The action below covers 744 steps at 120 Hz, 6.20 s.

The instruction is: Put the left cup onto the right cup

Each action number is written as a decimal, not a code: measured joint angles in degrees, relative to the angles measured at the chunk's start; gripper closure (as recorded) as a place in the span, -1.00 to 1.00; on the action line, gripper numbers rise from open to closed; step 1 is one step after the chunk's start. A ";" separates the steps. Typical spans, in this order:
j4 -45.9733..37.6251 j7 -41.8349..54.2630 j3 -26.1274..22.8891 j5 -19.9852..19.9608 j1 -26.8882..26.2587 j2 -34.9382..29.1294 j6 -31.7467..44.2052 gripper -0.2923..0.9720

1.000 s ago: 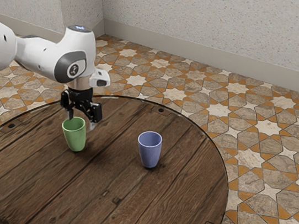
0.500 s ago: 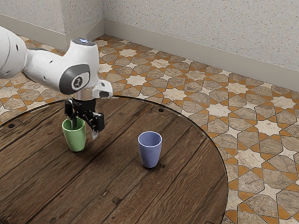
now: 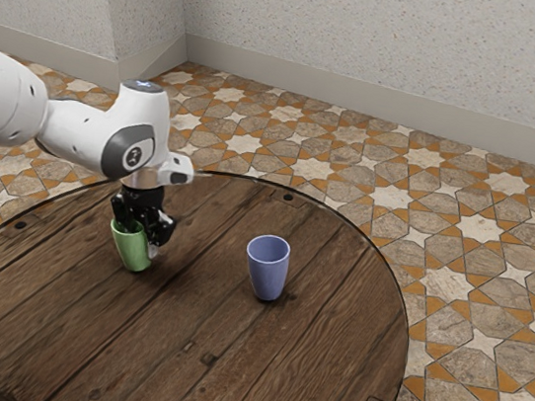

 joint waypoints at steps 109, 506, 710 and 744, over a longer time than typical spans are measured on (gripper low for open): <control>7.65 -0.07 0.13 2.81 -0.78 -3.45 -6.40 0.70; 30.52 -16.69 -21.11 8.91 -5.38 10.18 -19.51 0.70; 23.57 -16.25 -20.39 9.04 -3.65 -5.29 -24.12 -0.53; 21.05 -10.97 -19.21 4.40 -0.75 -8.82 -30.18 -0.54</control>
